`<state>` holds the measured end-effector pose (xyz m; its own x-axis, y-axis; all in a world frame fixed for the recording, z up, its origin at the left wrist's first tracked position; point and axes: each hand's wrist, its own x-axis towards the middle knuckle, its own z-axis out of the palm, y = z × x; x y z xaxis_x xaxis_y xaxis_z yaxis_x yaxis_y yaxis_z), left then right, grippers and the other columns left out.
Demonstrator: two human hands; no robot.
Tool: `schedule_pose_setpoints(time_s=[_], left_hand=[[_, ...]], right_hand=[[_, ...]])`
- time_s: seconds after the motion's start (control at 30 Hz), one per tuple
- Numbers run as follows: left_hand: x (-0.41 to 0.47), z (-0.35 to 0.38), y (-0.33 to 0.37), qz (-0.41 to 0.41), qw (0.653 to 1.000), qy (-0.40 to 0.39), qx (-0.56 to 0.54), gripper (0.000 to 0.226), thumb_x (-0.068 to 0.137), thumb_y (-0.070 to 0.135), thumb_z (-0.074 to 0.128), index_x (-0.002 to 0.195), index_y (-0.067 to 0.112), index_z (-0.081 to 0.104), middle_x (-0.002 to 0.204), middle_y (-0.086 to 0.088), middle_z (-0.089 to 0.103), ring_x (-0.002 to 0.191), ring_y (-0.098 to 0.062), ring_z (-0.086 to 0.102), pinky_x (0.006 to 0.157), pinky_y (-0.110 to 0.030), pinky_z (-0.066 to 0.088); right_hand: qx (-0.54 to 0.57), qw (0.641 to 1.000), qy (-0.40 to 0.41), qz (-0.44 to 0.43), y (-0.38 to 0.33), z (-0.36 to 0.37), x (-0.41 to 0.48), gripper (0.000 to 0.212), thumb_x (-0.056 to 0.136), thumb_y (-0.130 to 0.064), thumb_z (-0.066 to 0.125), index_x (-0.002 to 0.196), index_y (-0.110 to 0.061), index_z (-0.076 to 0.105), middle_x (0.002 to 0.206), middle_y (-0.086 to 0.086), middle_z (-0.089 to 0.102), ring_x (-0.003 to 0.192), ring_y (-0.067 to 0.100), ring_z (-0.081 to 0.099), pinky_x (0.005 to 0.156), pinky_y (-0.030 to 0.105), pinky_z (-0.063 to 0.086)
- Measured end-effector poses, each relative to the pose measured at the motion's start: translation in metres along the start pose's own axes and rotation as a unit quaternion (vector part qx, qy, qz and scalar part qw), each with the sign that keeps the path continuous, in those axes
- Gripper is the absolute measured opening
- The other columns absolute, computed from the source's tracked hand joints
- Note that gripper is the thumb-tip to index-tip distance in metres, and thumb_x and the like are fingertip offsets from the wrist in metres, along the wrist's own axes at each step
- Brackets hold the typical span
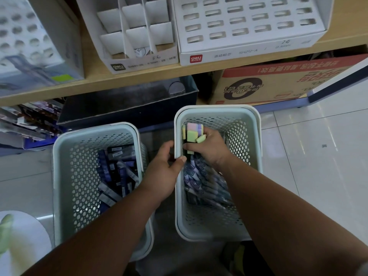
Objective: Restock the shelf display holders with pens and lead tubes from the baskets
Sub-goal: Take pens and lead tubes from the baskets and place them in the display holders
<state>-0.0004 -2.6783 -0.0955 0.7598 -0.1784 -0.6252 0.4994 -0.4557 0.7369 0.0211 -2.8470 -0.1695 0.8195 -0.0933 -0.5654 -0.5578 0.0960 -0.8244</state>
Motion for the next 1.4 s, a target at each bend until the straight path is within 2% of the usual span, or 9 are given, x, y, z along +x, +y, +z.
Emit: schedule_pose_setpoints(time_s=[0.1, 0.23, 0.53, 0.67, 0.97, 1.13, 1.23, 1.33, 1.4], left_hand=[[0.001, 0.001, 0.0, -0.002, 1.0, -0.001, 0.002, 0.043, 0.101, 0.032, 0.058, 0.141, 0.039, 0.044, 0.114, 0.002, 0.069, 0.102, -0.019, 0.068, 0.095, -0.051, 0.054], [0.0, 0.002, -0.001, -0.003, 1.0, 0.005, 0.012, 0.044, 0.101, 0.034, 0.057, 0.142, 0.039, 0.042, 0.115, 0.005, 0.067, 0.102, -0.016, 0.066, 0.096, -0.049, 0.053], [0.003, 0.001, -0.003, -0.004, 1.0, -0.001, 0.014, 0.046, 0.102, 0.033, 0.056, 0.145, 0.036, 0.039, 0.122, 0.004, 0.066, 0.107, -0.017, 0.065, 0.1, -0.049, 0.052], [0.004, 0.0, -0.005, -0.001, 1.0, 0.0, 0.021, 0.046, 0.102, 0.033, 0.056, 0.145, 0.037, 0.039, 0.124, 0.006, 0.064, 0.108, -0.011, 0.062, 0.102, -0.045, 0.05], [-0.002, -0.018, 0.016, 0.022, 0.992, 0.051, 0.113, 0.055, 0.094, 0.045, 0.065, 0.143, 0.028, 0.047, 0.097, 0.006, 0.068, 0.082, -0.018, 0.07, 0.079, -0.044, 0.061], [-0.023, -0.085, 0.018, 0.109, 0.973, 0.166, 0.121, 0.016, 0.095, 0.037, 0.064, 0.11, 0.032, 0.064, 0.09, 0.008, 0.069, 0.075, -0.015, 0.069, 0.073, -0.035, 0.059], [-0.04, -0.137, -0.005, 0.124, 0.935, 0.275, 0.187, 0.014, 0.095, 0.03, 0.065, 0.108, 0.025, 0.065, 0.095, 0.0, 0.069, 0.073, -0.015, 0.064, 0.065, -0.025, 0.047], [-0.059, -0.171, -0.046, 0.107, 0.884, 0.38, 0.251, 0.028, 0.091, 0.02, 0.067, 0.117, 0.011, 0.062, 0.109, -0.017, 0.065, 0.094, -0.039, 0.061, 0.08, -0.042, 0.049], [-0.068, -0.183, -0.075, 0.049, 0.874, 0.41, 0.256, 0.037, 0.091, 0.02, 0.066, 0.124, 0.007, 0.059, 0.12, -0.026, 0.059, 0.108, -0.047, 0.055, 0.09, -0.053, 0.047]], right_hand=[[0.024, 1.0, 0.004, -0.009, -0.004, 0.001, -0.003, 0.044, 0.069, 0.006, 0.087, 0.109, -0.006, 0.07, 0.096, 0.011, 0.077, 0.085, 0.018, 0.072, 0.084, 0.034, 0.061], [0.046, 0.998, 0.03, -0.013, -0.004, 0.006, -0.002, 0.047, 0.07, 0.004, 0.087, 0.107, -0.017, 0.067, 0.095, 0.002, 0.077, 0.086, 0.013, 0.072, 0.081, 0.028, 0.059], [0.034, 0.998, 0.038, -0.037, -0.004, 0.01, -0.005, 0.042, 0.072, 0.002, 0.084, 0.105, -0.019, 0.068, 0.091, -0.004, 0.077, 0.084, 0.009, 0.072, 0.075, 0.023, 0.058], [0.017, 0.996, 0.058, -0.067, -0.012, 0.012, -0.007, 0.042, 0.072, -0.006, 0.086, 0.107, -0.02, 0.068, 0.095, -0.002, 0.077, 0.087, 0.011, 0.072, 0.081, 0.029, 0.06], [-0.064, 0.987, 0.105, -0.105, -0.049, -0.006, -0.03, 0.041, 0.074, -0.014, 0.087, 0.106, -0.026, 0.066, 0.093, -0.01, 0.076, 0.085, 0.005, 0.071, 0.071, 0.018, 0.056], [-0.076, 0.981, 0.153, -0.092, -0.082, -0.012, -0.052, 0.038, 0.073, -0.02, 0.088, 0.1, -0.028, 0.063, 0.084, -0.012, 0.075, 0.077, 0.013, 0.073, 0.061, 0.03, 0.061], [-0.049, 0.978, 0.178, -0.096, -0.104, -0.001, -0.067, 0.043, 0.073, -0.022, 0.087, 0.109, -0.023, 0.064, 0.09, -0.005, 0.076, 0.079, 0.014, 0.074, 0.061, 0.032, 0.06], [-0.033, 0.982, 0.151, -0.108, -0.127, 0.025, -0.08, 0.04, 0.076, -0.018, 0.085, 0.111, -0.02, 0.064, 0.094, -0.001, 0.076, 0.085, 0.018, 0.073, 0.071, 0.037, 0.062], [-0.005, 0.987, 0.105, -0.119, -0.139, 0.053, -0.089, 0.033, 0.078, -0.011, 0.084, 0.104, -0.021, 0.065, 0.086, -0.003, 0.075, 0.079, 0.016, 0.071, 0.07, 0.037, 0.061]])
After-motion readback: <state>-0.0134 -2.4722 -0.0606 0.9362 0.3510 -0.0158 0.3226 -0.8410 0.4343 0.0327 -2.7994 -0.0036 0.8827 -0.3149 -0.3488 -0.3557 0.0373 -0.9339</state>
